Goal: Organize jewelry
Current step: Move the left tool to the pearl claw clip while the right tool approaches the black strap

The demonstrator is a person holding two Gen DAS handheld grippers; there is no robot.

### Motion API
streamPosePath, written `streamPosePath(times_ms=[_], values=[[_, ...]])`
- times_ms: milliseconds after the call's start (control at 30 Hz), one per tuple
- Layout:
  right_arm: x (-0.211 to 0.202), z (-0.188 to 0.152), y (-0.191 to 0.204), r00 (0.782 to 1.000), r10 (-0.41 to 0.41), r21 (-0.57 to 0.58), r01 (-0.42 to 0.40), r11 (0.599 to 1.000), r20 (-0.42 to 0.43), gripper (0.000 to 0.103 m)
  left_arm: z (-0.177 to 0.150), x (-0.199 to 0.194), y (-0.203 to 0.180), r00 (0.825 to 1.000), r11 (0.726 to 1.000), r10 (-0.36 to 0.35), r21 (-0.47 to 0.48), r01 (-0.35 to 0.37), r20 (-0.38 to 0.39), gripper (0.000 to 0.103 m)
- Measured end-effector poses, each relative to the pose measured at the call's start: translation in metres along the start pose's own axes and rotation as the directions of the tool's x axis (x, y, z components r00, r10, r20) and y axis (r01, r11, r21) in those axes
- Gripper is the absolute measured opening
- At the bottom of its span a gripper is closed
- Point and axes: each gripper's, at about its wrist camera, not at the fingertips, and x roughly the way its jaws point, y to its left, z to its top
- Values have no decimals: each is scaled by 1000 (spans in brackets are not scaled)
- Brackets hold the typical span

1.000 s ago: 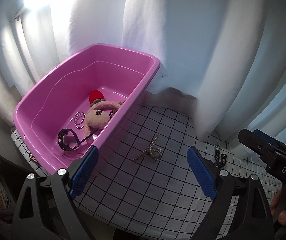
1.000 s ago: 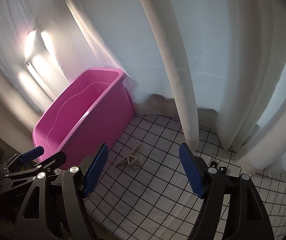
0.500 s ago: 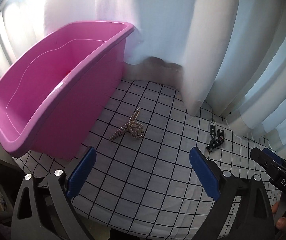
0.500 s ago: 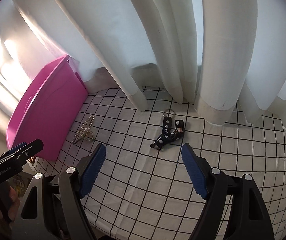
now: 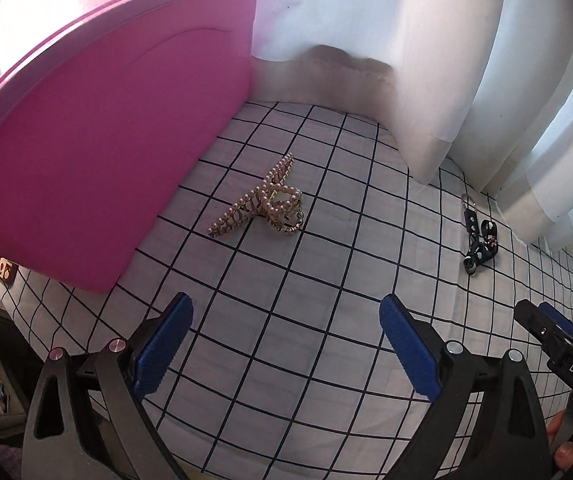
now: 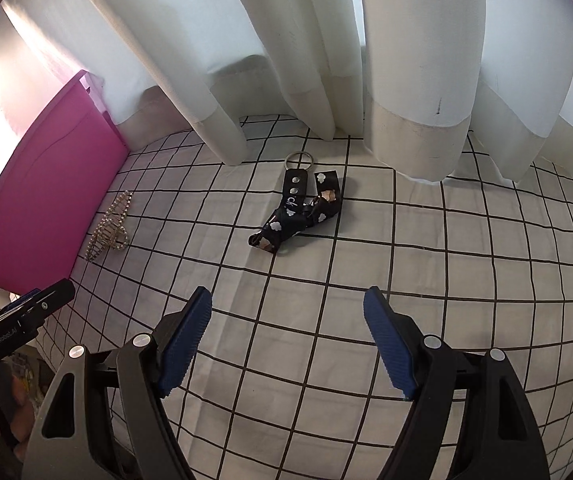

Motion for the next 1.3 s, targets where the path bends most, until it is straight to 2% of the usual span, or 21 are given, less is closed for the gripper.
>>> streamPosePath(times_ms=[567,800,1100,1300], values=[[55,29,3,999,-32,24,31,999,26,75,29,70,3,999,999,37,5,-37,37,93],[71,42,6,996,-81,16,80,997,34,75,42,84,1,996,998,58,26,-60,69,93],[85,49,16,982,-175,-58,180,982,78,75,47,100,1,996,996,78,29,-80,53,94],[91,46,17,974,-196,-87,206,975,113,81,48,104,4,995,997,74,-8,-73,69,98]])
